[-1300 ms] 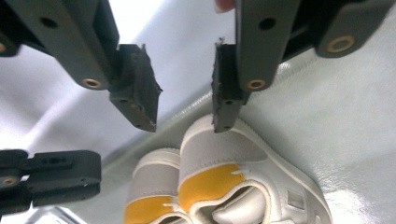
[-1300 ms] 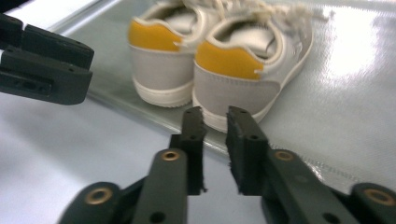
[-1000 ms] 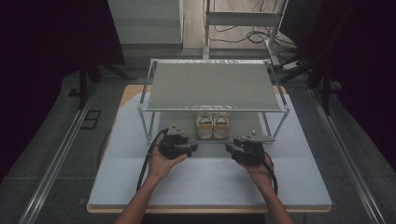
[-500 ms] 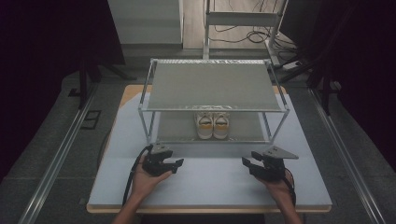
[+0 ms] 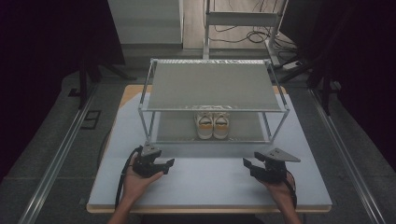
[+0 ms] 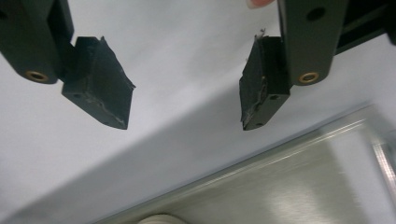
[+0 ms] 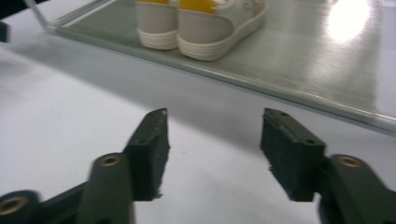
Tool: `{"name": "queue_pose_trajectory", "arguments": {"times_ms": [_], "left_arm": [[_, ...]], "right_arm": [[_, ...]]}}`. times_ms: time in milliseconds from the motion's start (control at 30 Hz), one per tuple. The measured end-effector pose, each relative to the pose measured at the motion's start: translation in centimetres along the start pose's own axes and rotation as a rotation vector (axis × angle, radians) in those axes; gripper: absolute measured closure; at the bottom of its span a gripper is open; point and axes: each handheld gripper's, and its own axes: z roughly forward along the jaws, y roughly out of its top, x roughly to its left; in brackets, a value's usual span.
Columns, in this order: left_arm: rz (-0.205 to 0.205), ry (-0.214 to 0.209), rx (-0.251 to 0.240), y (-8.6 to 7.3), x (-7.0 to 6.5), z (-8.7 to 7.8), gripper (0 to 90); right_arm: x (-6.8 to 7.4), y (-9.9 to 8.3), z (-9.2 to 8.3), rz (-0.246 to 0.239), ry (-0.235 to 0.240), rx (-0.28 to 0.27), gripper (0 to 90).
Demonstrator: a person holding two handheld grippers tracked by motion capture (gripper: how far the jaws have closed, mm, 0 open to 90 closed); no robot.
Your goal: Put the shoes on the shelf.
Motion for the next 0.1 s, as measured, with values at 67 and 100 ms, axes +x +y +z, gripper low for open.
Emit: {"name": "queue_pose_trajectory", "arguments": {"times_ms": [67, 100], "left_arm": [[-0.002, 0.021, 0.005, -0.37, 0.36, -0.16, 32.6], [-0.002, 0.021, 0.005, -0.37, 0.36, -0.16, 32.1]], "right_arm": [[-0.31, -0.16, -0.18, 0.009, -0.027, 0.009, 35.4], [-0.31, -0.16, -0.18, 0.009, -0.027, 0.009, 35.4]]}}
